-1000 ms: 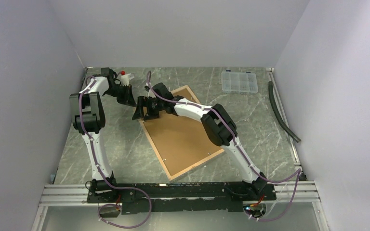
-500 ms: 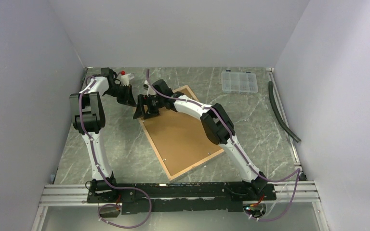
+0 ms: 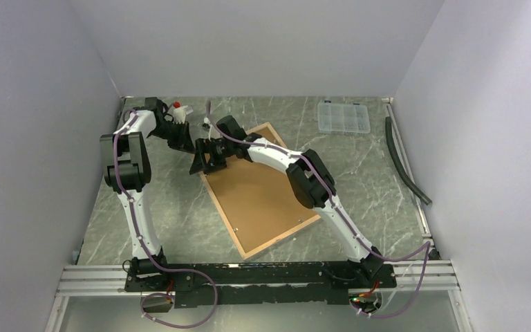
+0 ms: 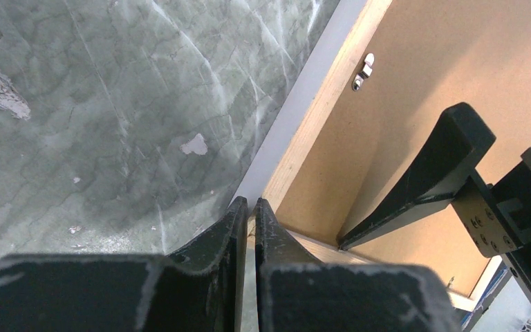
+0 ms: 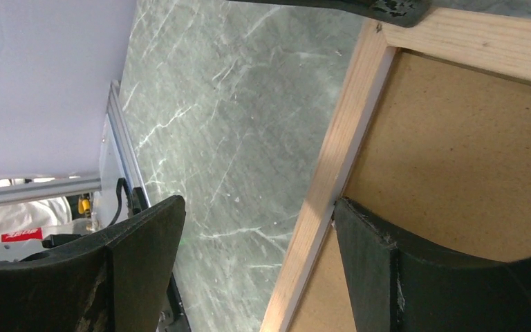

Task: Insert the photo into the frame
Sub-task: Install the photo frame at the center of the board.

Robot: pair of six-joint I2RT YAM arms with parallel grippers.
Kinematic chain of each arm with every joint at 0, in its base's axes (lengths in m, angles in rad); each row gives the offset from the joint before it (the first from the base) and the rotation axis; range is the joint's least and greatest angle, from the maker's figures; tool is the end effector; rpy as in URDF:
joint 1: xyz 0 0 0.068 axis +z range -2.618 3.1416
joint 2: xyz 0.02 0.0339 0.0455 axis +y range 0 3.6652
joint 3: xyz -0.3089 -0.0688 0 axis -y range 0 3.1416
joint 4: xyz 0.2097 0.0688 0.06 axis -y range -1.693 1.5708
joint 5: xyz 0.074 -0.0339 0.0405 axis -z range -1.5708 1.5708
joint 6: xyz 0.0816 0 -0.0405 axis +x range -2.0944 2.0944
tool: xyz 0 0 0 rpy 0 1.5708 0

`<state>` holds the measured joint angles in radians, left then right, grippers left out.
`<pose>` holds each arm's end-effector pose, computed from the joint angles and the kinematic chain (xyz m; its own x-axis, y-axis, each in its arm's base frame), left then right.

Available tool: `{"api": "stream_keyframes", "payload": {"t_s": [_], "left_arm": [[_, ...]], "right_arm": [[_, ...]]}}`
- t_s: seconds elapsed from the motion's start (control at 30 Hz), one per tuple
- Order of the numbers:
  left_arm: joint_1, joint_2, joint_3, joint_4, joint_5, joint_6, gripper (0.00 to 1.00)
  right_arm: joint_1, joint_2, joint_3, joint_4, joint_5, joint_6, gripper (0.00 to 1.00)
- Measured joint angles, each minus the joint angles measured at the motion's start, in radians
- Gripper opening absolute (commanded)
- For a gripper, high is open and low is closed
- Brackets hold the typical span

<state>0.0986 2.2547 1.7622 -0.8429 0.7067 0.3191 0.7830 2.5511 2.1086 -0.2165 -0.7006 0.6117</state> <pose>0.4630 -0.0074 0.1743 -0.8951 0.1512 -0.4195 0.3756 0.7628 -0.5264 0.3879 0.4603 0.1664 -0.8724 -0.2489 -0.4206 -0.4880 0.3973 0.7772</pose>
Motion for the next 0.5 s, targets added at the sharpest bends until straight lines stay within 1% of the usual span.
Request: {"api": "stream_keyframes", "payload": {"t_s": [0.17, 0.33, 0.5], "left_arm": [[0.000, -0.001, 0.000, 0.000, 0.000, 0.001, 0.11], [0.000, -0.002, 0.000, 0.000, 0.000, 0.001, 0.11], [-0.001, -0.002, 0.001, -0.001, -0.005, 0.001, 0.15]], "right_arm": [[0.006, 0.000, 0.002, -0.003, 0.001, -0.008, 0.84], [0.009, 0.000, 0.021, -0.031, 0.014, -0.021, 0.89], [0.010, 0.000, 0.074, -0.070, 0.062, -0.047, 0.95]]}}
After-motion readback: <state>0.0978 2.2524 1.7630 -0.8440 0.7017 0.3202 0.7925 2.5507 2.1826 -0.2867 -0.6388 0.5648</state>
